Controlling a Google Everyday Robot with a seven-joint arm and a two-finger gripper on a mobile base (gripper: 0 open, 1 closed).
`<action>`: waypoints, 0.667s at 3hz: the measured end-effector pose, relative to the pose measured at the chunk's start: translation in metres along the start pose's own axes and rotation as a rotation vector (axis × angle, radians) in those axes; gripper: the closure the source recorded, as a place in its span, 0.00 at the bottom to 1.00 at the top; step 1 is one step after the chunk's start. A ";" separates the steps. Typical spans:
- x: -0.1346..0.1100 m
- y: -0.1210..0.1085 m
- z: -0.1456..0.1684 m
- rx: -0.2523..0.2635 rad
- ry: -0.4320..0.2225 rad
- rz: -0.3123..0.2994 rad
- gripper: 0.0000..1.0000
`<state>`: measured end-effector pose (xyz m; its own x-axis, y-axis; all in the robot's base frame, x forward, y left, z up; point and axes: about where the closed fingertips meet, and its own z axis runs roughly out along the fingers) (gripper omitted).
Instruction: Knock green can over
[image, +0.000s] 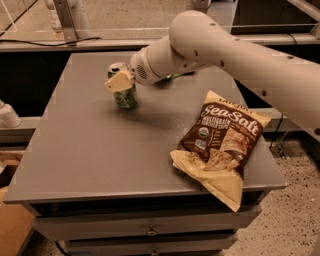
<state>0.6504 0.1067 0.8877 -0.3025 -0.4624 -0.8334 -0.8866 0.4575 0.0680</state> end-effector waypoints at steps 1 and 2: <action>0.015 -0.011 -0.025 0.018 0.089 -0.035 1.00; 0.025 -0.022 -0.048 0.036 0.171 -0.084 1.00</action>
Offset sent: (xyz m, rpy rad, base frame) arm -0.0050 -0.0989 0.0116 -0.3171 -0.0131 0.0448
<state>0.6454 0.0488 0.8920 -0.2860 -0.6206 -0.7301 -0.8991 0.4374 -0.0196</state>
